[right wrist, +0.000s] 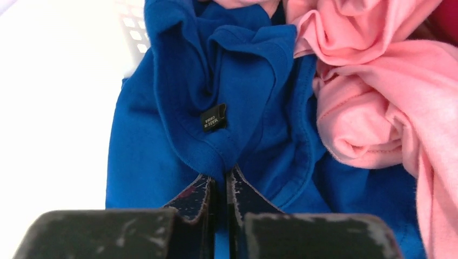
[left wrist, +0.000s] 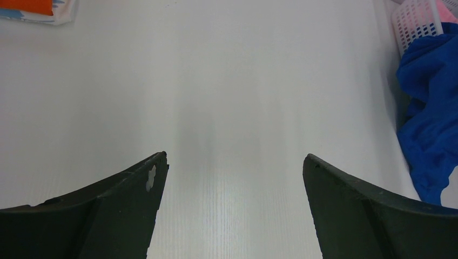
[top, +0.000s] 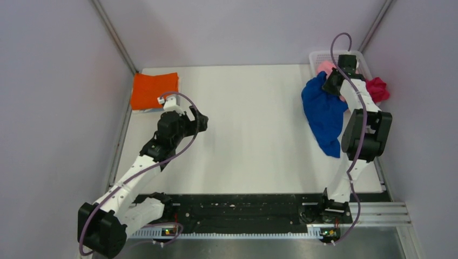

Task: Fold and stack the t-shirts
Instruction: Grab crumpled tshirt from bin with the right arm, then move the tshirt to the center of the board, then flatten out the tshirt

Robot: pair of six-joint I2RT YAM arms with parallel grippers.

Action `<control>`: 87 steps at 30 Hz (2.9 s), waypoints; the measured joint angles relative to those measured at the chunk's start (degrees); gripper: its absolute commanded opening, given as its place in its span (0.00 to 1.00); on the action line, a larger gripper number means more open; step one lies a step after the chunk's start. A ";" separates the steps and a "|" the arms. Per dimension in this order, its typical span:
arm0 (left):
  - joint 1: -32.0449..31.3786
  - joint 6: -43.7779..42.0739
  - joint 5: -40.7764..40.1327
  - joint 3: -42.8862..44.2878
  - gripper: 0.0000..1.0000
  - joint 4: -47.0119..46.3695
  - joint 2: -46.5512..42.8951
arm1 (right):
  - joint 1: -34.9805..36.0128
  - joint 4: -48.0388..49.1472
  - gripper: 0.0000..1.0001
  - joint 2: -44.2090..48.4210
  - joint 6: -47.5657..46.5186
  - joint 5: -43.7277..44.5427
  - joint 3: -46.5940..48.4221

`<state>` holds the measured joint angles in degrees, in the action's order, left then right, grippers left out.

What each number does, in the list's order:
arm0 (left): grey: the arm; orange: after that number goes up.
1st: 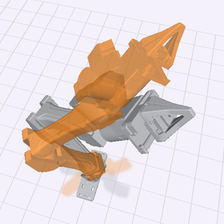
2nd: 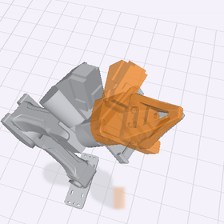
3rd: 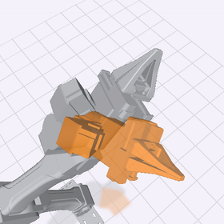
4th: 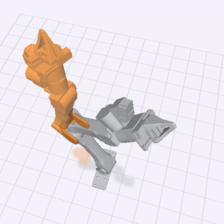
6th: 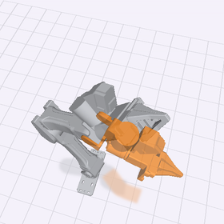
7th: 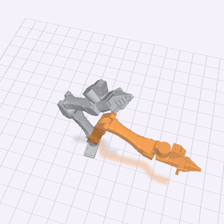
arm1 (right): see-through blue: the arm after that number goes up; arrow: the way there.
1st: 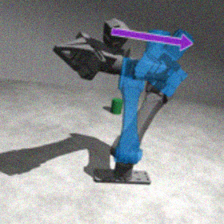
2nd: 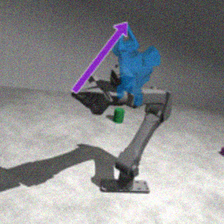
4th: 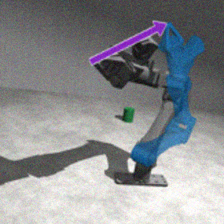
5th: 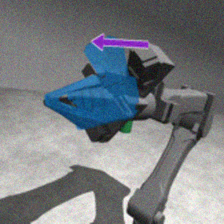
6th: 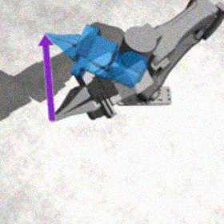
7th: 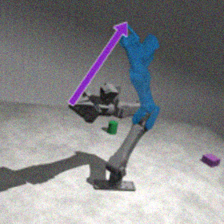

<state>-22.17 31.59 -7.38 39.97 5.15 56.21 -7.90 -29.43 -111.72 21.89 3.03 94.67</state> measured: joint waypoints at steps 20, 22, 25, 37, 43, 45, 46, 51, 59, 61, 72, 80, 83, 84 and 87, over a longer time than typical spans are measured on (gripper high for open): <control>0.00 0.07 0.07 -0.28 0.99 0.00 -0.92 | -0.04 9.01 0.00 20.68 0.39 -10.88 5.62; 0.00 0.07 0.07 -0.37 0.99 0.00 -1.36 | -0.04 11.52 0.00 23.39 1.68 -14.29 5.79; 0.00 0.13 0.04 -0.42 0.99 0.00 -1.84 | 0.02 15.61 0.00 26.23 5.07 -21.66 6.23; 0.00 1.33 -0.94 -0.66 0.99 1.62 -6.95 | 18.64 19.98 0.00 27.67 12.72 -42.03 8.52; 0.00 1.79 -3.98 -0.87 0.99 3.28 -12.07 | 28.61 20.52 0.01 27.65 12.63 -47.65 9.33; 0.00 2.03 -5.01 -0.98 0.99 3.87 -13.35 | 29.81 21.29 0.04 27.61 12.13 -48.98 8.35; 0.00 2.21 -5.60 -1.07 0.99 4.17 -13.86 | 29.88 21.49 0.06 27.69 11.50 -48.94 7.50; 0.00 3.28 -8.70 -1.22 0.99 6.51 -14.27 | 29.38 18.75 0.40 29.90 1.92 -36.48 -7.23; 0.00 5.20 -11.61 -1.22 0.99 8.94 -8.59 | 23.04 6.25 0.98 30.12 -0.44 -0.55 -32.96; 0.00 5.84 -11.30 -1.22 0.99 9.27 -6.12 | 22.18 6.12 0.99 31.12 0.37 3.89 -34.36; 0.42 7.48 -8.48 0.52 0.99 10.40 10.78 | 22.43 15.76 0.99 41.03 0.46 1.95 -44.11; 6.14 7.54 -3.52 12.09 0.99 8.94 29.44 | 23.19 18.67 0.99 39.91 0.15 -4.83 -45.62; 7.85 7.26 -2.25 17.49 0.97 9.86 36.96 | 26.34 18.45 0.99 41.53 2.08 -3.58 -49.18; 8.13 7.19 -2.01 18.84 0.96 10.10 39.04 | 27.96 18.10 0.99 42.58 2.89 -3.26 -50.80; 8.41 6.93 -0.70 20.65 0.92 10.43 43.34 | 31.04 16.96 0.99 45.75 5.20 -3.04 -54.29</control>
<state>-13.76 38.52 -8.08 60.62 15.57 99.55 23.14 -12.47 -65.98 27.09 -0.01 40.38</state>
